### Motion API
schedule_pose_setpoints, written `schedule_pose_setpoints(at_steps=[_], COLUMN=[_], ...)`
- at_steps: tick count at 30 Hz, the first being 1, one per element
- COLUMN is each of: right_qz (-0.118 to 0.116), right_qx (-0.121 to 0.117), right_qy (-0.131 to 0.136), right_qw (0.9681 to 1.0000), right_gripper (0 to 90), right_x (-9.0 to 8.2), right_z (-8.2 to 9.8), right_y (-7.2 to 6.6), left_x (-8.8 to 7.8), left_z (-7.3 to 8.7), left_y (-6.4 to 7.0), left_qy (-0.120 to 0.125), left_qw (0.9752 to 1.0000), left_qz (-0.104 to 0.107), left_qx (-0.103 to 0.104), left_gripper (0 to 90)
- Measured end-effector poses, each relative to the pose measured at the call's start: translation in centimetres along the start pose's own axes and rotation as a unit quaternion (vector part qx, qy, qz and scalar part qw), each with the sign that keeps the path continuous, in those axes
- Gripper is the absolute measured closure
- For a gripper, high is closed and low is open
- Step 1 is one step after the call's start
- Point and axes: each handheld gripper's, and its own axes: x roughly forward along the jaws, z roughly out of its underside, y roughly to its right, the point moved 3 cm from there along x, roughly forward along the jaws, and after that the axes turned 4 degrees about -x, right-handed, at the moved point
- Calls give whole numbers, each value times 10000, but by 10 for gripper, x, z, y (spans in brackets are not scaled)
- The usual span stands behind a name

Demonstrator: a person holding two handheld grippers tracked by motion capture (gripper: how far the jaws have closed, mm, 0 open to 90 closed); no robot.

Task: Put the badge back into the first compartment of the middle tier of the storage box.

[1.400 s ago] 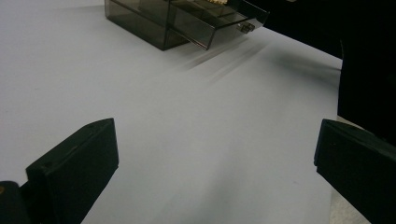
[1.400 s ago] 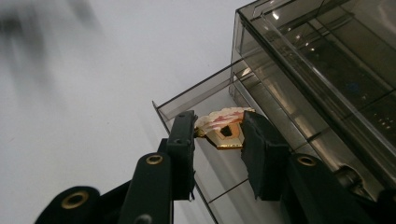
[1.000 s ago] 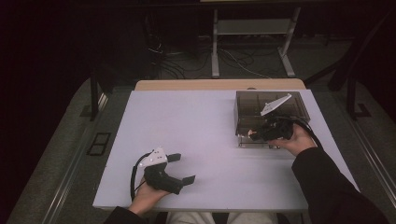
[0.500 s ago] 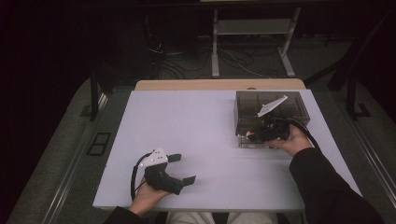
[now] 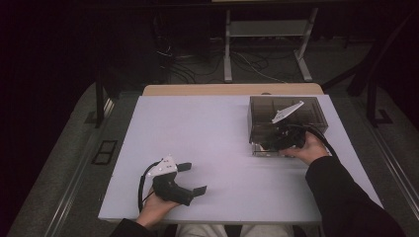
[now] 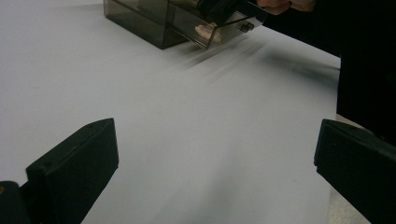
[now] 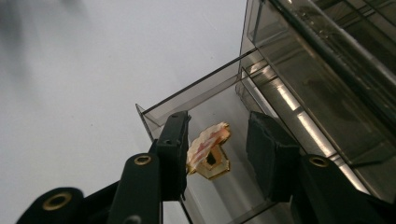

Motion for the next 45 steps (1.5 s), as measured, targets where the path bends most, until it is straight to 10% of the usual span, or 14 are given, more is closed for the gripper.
schedule_pose_setpoints(at_steps=[17,45], right_qz=[-230,-382], right_qx=[90,241], right_qy=[304,552], right_qw=[9992,9975], right_gripper=[3,3], right_x=[-28,-54], right_z=[5,39], right_y=[-17,-43], left_x=[0,0], left_z=[0,1], left_y=[0,-1], left_qy=[-6,-10], left_qw=[10000,10000], left_qz=[0,-24], left_qx=[-3,-22], left_gripper=[0,0])
